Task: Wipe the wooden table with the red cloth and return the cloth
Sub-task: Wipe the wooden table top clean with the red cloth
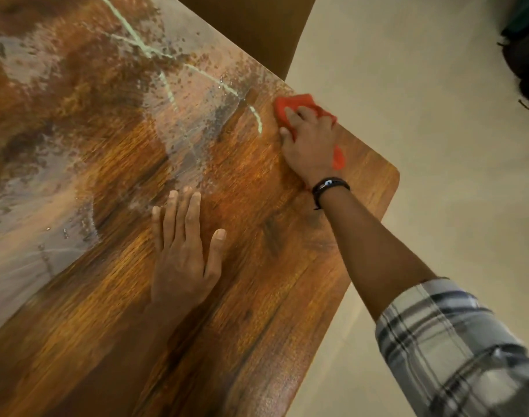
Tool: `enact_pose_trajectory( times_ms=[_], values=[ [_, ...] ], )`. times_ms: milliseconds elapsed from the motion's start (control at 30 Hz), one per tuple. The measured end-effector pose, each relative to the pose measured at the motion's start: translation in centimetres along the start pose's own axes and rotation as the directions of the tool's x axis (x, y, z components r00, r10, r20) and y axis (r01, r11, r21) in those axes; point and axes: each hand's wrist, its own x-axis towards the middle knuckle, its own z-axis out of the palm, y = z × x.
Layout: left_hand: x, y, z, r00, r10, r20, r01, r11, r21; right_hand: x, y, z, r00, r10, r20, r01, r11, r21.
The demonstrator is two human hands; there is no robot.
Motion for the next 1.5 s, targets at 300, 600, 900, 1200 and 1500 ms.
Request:
enact_pose_trajectory(
  times_ms=[300,600,900,1200,1500],
  values=[
    [0.1,0.3,0.0,0.992,-0.087,-0.094,0.090,0.995,0.031,-9.8,-2.4,-1.4,0.891,-0.438,0.121,0.435,0.899,0.052],
    [0.1,0.4,-0.2,0.996,-0.078,-0.046,0.079,0.996,0.028,3.3,0.5,-0.1,0.999,0.018,0.050,-0.019,0.999,0.028],
    [0.1,0.6,-0.2,0.994,-0.069,-0.083,0.069,0.998,0.003,-11.6,-5.4,-0.3,0.810,-0.575,0.112,0.561,0.817,0.134],
    [0.2,0.3,0.0,0.999,-0.035,-0.024,0.035,0.999,-0.017,-1.5,4.4,-1.4,0.999,0.043,0.018,-0.044,0.998,0.053],
    [0.0,0.1,0.2,0.998,-0.006,-0.069,0.004,0.999,-0.034,-19.6,-2.3,-1.3,0.857,-0.492,0.150,0.484,0.870,0.091]
  ],
)
